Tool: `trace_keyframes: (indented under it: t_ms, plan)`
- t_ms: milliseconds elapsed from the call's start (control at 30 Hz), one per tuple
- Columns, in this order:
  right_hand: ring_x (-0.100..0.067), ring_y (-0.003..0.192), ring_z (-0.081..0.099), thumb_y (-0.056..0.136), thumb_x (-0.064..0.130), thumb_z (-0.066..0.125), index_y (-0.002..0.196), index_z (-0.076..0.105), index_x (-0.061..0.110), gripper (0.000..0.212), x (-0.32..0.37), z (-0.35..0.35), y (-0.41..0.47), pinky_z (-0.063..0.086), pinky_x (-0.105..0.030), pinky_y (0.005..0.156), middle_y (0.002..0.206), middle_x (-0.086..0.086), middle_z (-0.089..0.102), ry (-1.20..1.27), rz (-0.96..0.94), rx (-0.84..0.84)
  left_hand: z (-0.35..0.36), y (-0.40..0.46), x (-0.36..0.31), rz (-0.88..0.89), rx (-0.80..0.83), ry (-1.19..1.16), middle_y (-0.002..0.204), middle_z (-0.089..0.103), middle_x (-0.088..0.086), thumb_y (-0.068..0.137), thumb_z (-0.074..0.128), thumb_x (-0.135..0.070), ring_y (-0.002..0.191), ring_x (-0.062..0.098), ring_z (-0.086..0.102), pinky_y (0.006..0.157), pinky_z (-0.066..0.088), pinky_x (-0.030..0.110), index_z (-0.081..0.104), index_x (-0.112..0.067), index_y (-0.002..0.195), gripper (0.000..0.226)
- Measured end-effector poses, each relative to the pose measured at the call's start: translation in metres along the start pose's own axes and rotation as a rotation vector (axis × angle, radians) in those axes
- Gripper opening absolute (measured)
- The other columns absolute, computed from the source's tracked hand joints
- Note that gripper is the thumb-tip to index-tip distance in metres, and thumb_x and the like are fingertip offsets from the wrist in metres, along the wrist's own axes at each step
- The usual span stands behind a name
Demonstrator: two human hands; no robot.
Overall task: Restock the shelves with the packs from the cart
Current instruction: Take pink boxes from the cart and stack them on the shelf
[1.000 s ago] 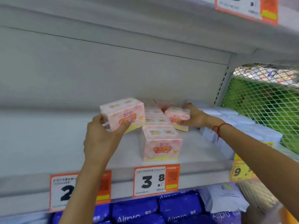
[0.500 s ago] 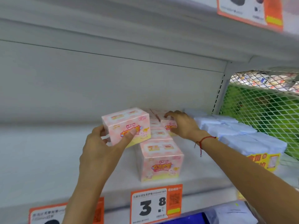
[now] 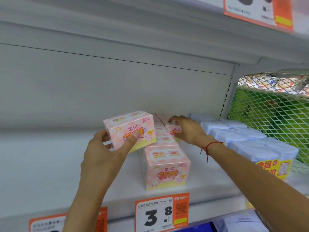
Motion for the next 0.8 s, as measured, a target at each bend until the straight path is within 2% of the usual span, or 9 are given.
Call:
trace_keyframes:
  t_ms: [133,233,300,367,433,533,667,733,800]
  plan:
    - [-0.026,0.135,0.036,0.082,0.012,0.061,0.137,0.044,0.026,0.059,0.002,-0.018,-0.001,0.033,-0.036,0.107,0.145,-0.003,0.043,0.009,0.010,-0.062,0.000,-0.005,-0.005,0.024,0.005,-0.012,0.110,0.063,-0.016,0.045,0.069,-0.077,0.098,0.010,0.062,0.089,0.050,0.039,0.057,-0.030,0.113,0.083]
    - [-0.020,0.128,0.043,0.082,0.002,0.049,0.125,0.052,0.024,0.048,0.027,-0.072,-0.018,0.037,-0.024,0.095,0.132,0.002,0.052,0.622,0.076,-0.252,0.005,-0.008,-0.016,0.131,0.005,0.029,0.112,0.062,-0.012,0.045,0.064,-0.082,0.097,0.006,0.060,0.085,0.052,0.037,0.058,-0.033,0.111,0.083]
    - [-0.010,0.126,0.043,0.075,0.015,0.052,0.120,0.049,0.035,0.050,0.059,-0.100,-0.039,0.038,-0.018,0.095,0.132,0.011,0.050,0.867,-0.062,-0.070,0.013,-0.013,-0.027,0.225,0.008,0.029,0.112,0.062,-0.009,0.046,0.059,-0.079,0.099,0.008,0.060,0.086,0.053,0.038,0.058,-0.033,0.114,0.082]
    - [-0.003,0.131,0.036,0.068,0.018,0.059,0.130,0.037,0.041,0.070,0.090,-0.113,-0.067,0.034,-0.017,0.104,0.141,0.015,0.039,0.707,-0.269,0.220,0.024,-0.018,-0.038,0.293,0.012,0.034,0.111,0.063,-0.007,0.052,0.057,-0.077,0.104,0.013,0.058,0.087,0.052,0.041,0.055,-0.032,0.117,0.079]
    - [-0.004,0.132,0.036,0.068,0.011,0.072,0.139,0.033,0.032,0.083,0.095,-0.122,-0.083,0.035,-0.018,0.106,0.144,0.010,0.035,0.570,-0.355,0.281,0.036,-0.022,-0.047,0.336,0.031,0.072,0.113,0.061,-0.005,0.057,0.054,-0.077,0.108,0.018,0.056,0.089,0.050,0.041,0.052,-0.031,0.121,0.079]
    - [-0.004,0.119,0.047,0.068,0.011,0.083,0.132,0.046,0.018,0.073,0.077,-0.141,-0.090,0.044,-0.019,0.096,0.132,0.004,0.046,0.538,-0.284,0.093,0.058,-0.031,-0.063,0.409,0.103,0.197,0.127,0.051,-0.002,0.068,0.057,-0.070,0.121,0.019,0.042,0.093,0.033,0.022,0.043,-0.028,0.133,0.079]
    - [-0.014,0.105,0.053,0.063,0.017,0.087,0.124,0.050,0.017,0.071,0.034,-0.150,-0.086,0.047,-0.022,0.080,0.117,0.000,0.055,0.346,-0.172,-0.006,0.084,-0.015,-0.088,0.426,0.357,0.466,0.154,0.012,0.003,0.081,0.057,-0.060,0.142,0.021,0.008,0.113,0.016,0.032,0.014,-0.020,0.151,0.091]
    - [-0.019,0.101,0.055,0.063,0.020,0.085,0.121,0.049,0.019,0.069,0.009,-0.149,-0.078,0.044,-0.028,0.079,0.115,-0.002,0.057,0.159,-0.093,-0.054,0.088,0.010,-0.092,0.445,0.433,0.633,0.157,0.012,0.002,0.095,0.046,-0.044,0.143,0.025,0.012,0.115,0.019,0.036,0.024,-0.022,0.149,0.062]
    - [-0.020,0.097,0.055,0.064,0.023,0.084,0.116,0.050,0.019,0.063,-0.006,-0.138,-0.069,0.042,-0.028,0.076,0.112,-0.002,0.059,0.076,-0.055,-0.041,0.089,0.033,-0.087,0.497,0.448,0.822,0.151,0.030,0.002,0.099,0.037,-0.020,0.135,0.028,0.031,0.110,0.031,0.040,0.037,-0.025,0.143,0.044]
Point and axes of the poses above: each hand's wrist, its own y-axis towards the middle knuckle, its own z-axis out of the palm, x = y × z, the point moved 6 cm from there along y, towards the middle knuckle
